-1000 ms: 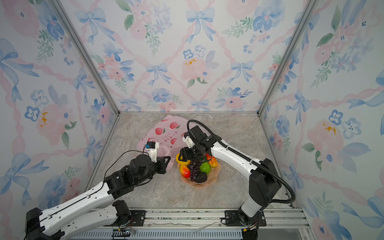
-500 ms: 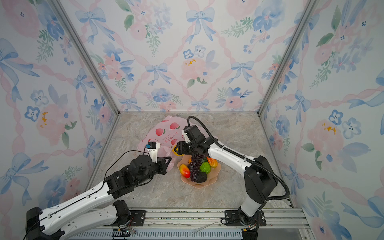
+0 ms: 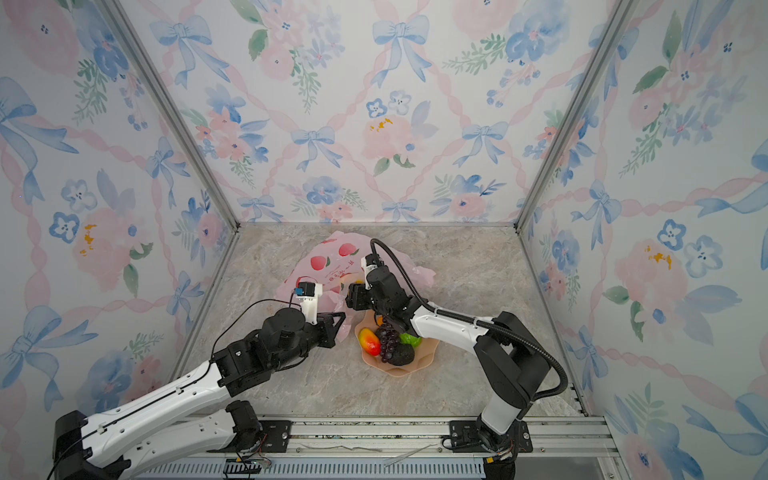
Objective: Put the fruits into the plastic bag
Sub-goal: 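Lower the yellow fruit into the bag opening held by the left gripper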
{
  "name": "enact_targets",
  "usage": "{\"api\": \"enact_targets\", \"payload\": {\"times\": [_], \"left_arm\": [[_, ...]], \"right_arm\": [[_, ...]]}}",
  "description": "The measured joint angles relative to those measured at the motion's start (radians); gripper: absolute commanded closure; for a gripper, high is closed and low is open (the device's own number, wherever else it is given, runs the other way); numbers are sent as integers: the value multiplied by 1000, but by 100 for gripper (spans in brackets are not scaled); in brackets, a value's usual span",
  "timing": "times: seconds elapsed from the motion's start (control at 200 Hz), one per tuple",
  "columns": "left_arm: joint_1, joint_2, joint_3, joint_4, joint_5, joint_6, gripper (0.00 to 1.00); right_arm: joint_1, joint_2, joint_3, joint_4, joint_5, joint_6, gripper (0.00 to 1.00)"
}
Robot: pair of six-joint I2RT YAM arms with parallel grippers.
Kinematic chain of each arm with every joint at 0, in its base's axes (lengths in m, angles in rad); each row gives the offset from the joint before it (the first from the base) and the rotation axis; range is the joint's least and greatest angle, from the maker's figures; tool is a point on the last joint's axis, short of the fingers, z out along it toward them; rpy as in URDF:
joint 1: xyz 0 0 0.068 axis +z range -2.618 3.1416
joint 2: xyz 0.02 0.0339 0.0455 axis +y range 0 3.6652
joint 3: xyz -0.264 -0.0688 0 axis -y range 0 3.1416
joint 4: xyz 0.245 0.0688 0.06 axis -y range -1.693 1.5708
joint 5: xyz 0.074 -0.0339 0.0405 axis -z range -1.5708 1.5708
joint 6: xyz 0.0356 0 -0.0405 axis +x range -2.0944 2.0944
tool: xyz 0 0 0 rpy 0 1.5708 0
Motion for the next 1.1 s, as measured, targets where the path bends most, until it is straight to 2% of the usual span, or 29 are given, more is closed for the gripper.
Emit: {"api": "enact_targets", "payload": {"times": [0.33,0.555,0.67,0.84,1.1], "left_arm": [[0,13,52,6,7,1,100],[0,13,54,5,3,20,100],[0,12,60,4,-1,26,100],[0,11,65,5,-1,27,100],[0,11,65,5,-1,27,100]], "right_arm": [[39,171,-154,520,43,-208,37],[40,198,-170,653,42,-373,37],[38,198,-161,644,33,-426,37],[31,198,-74,541,0,-454,37],[11,198,156,143,-31,-374,36]]}}
